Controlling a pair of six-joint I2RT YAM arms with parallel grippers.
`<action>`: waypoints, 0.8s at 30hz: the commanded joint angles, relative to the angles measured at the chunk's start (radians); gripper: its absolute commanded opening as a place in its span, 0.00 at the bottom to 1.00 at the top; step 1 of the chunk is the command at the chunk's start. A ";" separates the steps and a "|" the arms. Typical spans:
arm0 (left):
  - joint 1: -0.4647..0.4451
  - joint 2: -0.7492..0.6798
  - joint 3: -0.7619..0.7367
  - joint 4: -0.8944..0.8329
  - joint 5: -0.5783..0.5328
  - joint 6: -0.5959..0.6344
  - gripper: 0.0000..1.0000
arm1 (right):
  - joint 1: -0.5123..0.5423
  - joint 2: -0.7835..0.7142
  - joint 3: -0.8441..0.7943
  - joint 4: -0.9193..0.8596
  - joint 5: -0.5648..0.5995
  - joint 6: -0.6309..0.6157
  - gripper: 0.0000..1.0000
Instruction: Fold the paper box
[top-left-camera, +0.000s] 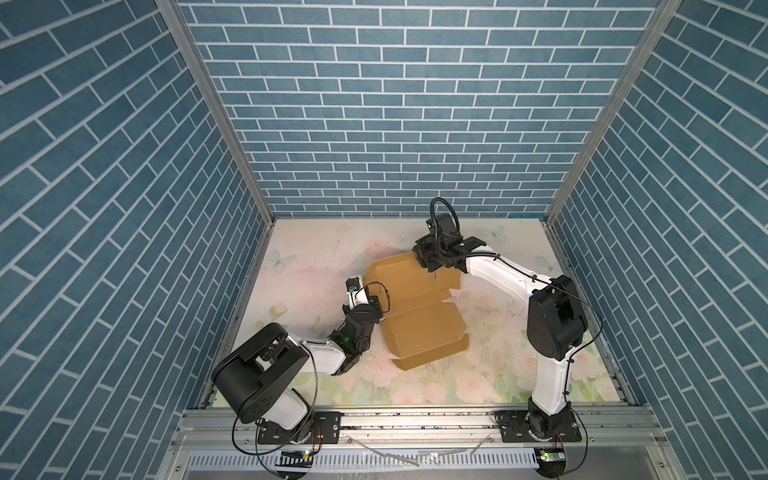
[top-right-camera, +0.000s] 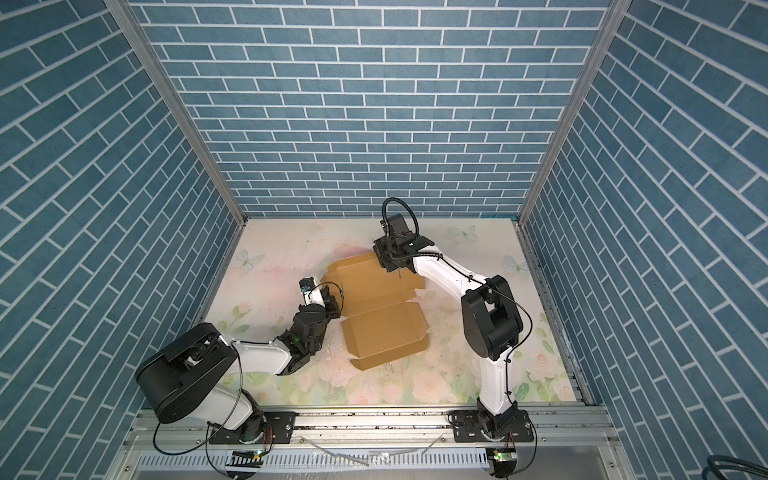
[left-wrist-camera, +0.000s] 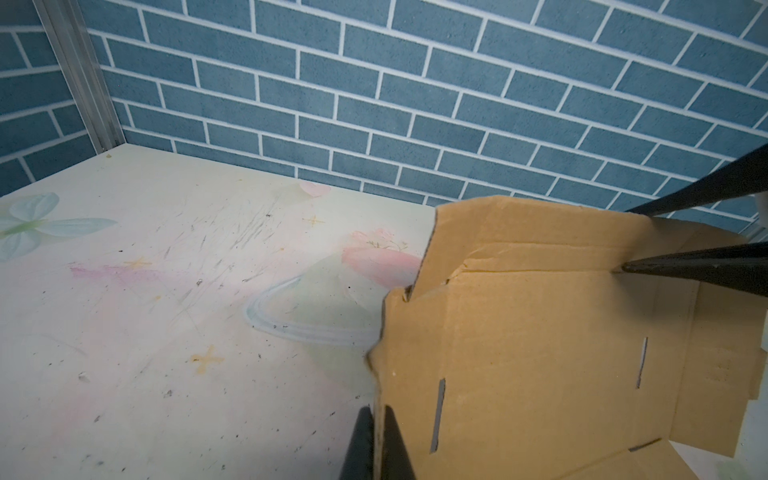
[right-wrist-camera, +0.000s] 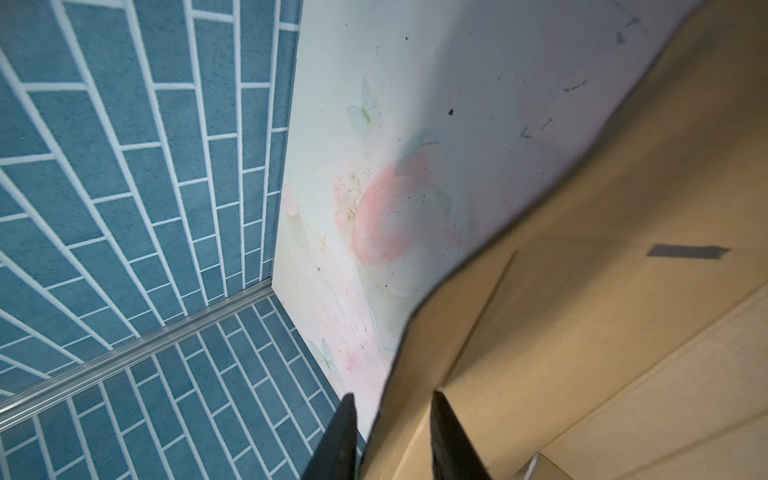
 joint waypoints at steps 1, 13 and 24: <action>-0.009 -0.004 0.023 -0.019 -0.047 -0.026 0.00 | 0.013 0.006 -0.021 0.001 0.000 0.032 0.29; -0.010 -0.006 0.039 -0.019 -0.061 -0.024 0.00 | 0.030 -0.014 -0.089 0.043 0.002 0.045 0.22; -0.012 -0.006 0.028 0.003 -0.035 -0.017 0.00 | 0.032 -0.019 -0.136 0.093 0.014 0.063 0.21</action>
